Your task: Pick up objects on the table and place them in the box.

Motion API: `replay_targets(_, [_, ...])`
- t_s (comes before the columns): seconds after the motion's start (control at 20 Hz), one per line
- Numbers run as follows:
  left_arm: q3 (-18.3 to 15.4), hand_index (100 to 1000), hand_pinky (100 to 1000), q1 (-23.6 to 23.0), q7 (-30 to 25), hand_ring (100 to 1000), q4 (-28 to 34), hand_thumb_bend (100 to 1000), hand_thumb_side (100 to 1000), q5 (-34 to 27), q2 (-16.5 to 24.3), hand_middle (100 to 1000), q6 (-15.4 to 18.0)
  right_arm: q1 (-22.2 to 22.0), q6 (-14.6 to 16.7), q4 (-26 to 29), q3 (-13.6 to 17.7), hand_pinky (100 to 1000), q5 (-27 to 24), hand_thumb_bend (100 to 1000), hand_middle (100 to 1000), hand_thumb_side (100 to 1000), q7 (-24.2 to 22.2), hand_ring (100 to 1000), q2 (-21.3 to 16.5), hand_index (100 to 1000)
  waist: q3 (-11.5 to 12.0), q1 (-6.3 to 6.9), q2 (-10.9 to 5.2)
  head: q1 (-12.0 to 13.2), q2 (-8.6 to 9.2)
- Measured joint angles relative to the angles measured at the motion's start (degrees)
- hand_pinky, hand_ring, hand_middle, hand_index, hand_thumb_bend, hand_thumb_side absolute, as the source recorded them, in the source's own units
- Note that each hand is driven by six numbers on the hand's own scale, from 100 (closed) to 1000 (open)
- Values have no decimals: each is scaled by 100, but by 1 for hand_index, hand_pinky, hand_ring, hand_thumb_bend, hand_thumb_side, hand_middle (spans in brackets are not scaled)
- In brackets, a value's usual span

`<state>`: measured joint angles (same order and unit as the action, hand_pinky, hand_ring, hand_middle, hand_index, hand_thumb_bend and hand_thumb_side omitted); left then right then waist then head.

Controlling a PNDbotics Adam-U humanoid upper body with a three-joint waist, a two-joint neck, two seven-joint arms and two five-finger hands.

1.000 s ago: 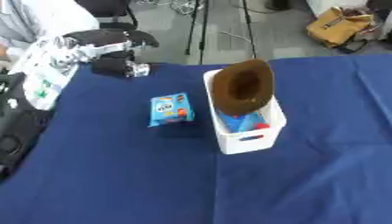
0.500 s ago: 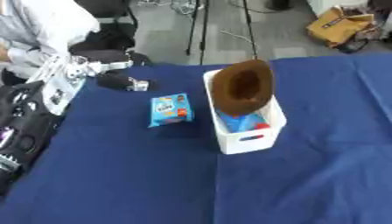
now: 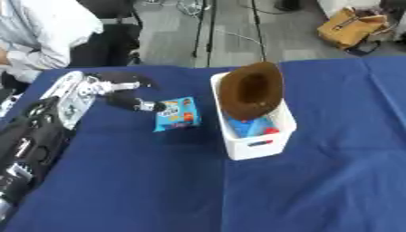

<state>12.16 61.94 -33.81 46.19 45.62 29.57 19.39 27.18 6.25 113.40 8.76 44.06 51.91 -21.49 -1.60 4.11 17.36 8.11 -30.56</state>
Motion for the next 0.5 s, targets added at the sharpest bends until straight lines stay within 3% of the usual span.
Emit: replay_targets(0.5, [-81,1000,1000,30,351,1000,-310,639,1000,304,-235,1000,-66,1,0,0,-24,795,-60,100,679,916,1,765,1,703,-27,-5,40,30,30])
